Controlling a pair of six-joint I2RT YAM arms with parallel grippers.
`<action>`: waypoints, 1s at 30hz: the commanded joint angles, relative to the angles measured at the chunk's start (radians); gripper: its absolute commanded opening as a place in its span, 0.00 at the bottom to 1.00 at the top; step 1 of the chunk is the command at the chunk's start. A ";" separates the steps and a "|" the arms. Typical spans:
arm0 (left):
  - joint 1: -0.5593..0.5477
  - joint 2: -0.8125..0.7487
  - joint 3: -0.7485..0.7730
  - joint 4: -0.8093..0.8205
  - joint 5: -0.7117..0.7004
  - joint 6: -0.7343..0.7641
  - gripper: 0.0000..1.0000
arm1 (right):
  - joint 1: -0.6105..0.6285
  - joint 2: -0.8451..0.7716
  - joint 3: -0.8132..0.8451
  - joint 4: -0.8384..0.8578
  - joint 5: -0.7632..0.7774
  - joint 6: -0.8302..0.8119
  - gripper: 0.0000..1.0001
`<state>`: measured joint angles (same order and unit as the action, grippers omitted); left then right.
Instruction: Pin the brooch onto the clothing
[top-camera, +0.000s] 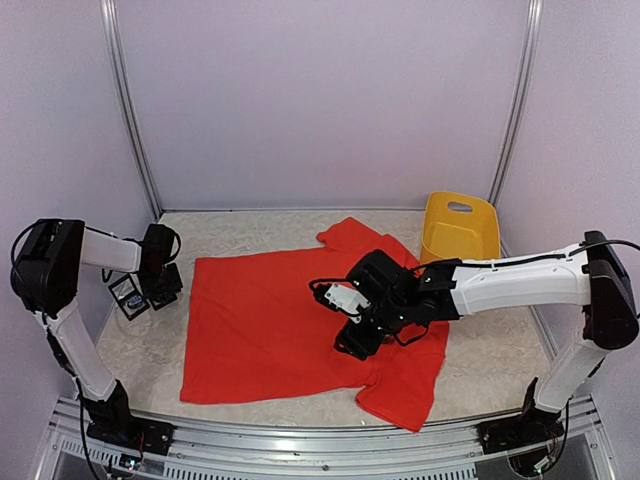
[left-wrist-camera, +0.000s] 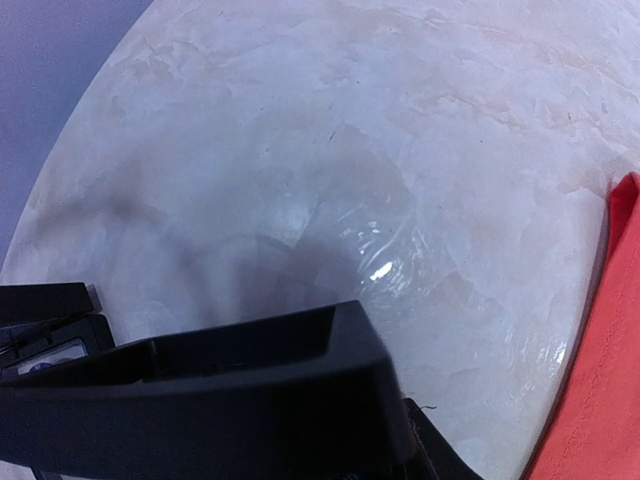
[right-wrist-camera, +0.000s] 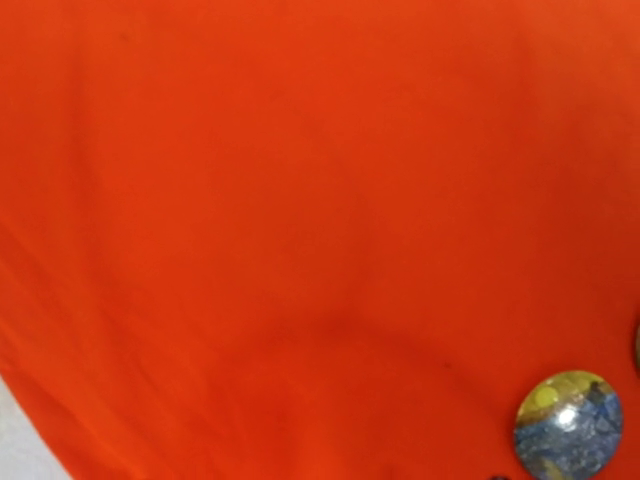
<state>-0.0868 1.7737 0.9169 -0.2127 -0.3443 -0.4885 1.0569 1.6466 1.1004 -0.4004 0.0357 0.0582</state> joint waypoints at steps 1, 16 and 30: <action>-0.007 -0.029 -0.016 -0.028 0.019 0.008 0.41 | -0.008 -0.035 0.027 -0.026 0.031 -0.018 0.67; -0.014 -0.065 -0.021 -0.031 0.048 0.006 0.34 | -0.010 -0.038 0.029 -0.031 0.045 -0.023 0.67; -0.015 -0.084 -0.017 -0.043 0.053 0.005 0.41 | -0.011 -0.033 0.036 -0.037 0.047 -0.027 0.67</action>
<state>-0.0933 1.7061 0.9070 -0.2306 -0.2913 -0.4854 1.0531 1.6356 1.1046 -0.4225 0.0727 0.0410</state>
